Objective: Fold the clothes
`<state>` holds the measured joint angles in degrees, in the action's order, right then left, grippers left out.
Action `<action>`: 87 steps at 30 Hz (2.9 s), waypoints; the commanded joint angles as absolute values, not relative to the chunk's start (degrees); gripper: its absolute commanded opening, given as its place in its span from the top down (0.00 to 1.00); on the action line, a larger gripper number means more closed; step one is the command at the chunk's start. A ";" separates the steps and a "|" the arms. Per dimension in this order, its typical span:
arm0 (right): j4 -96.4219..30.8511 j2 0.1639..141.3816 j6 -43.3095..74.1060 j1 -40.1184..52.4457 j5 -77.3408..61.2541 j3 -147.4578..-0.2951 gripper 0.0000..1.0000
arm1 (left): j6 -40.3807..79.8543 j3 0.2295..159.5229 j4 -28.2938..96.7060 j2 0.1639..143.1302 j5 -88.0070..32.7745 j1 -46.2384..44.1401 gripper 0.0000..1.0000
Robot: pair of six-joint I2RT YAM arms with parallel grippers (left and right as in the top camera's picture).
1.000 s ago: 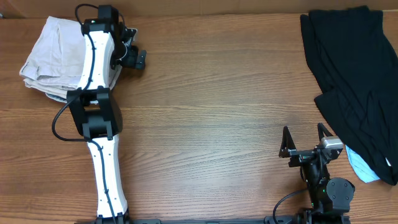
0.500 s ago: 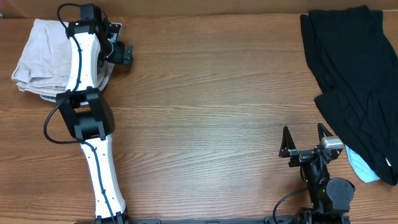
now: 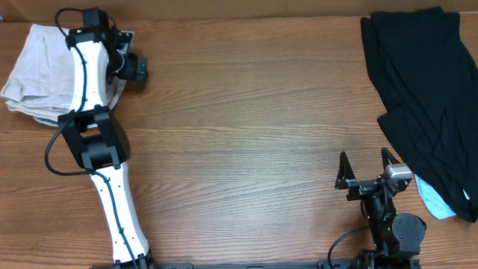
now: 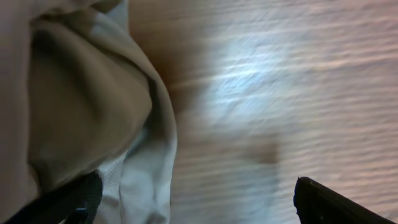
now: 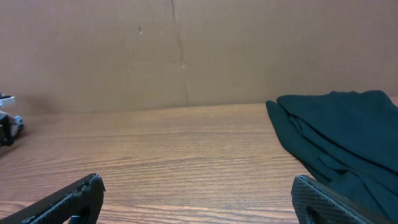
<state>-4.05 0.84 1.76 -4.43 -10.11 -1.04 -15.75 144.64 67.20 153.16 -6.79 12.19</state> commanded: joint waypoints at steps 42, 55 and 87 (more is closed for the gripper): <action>-3.68 0.16 2.13 -4.62 -10.15 -0.45 0.00 | -2.83 152.97 89.76 110.96 -16.51 11.88 0.00; -3.68 0.16 2.11 -4.62 -10.15 -0.45 0.00 | 10.96 152.64 96.77 85.58 -16.99 11.55 0.00; -3.68 0.16 2.13 -4.62 -10.15 -0.45 0.00 | -6.39 50.00 28.10 40.45 -20.97 11.60 0.00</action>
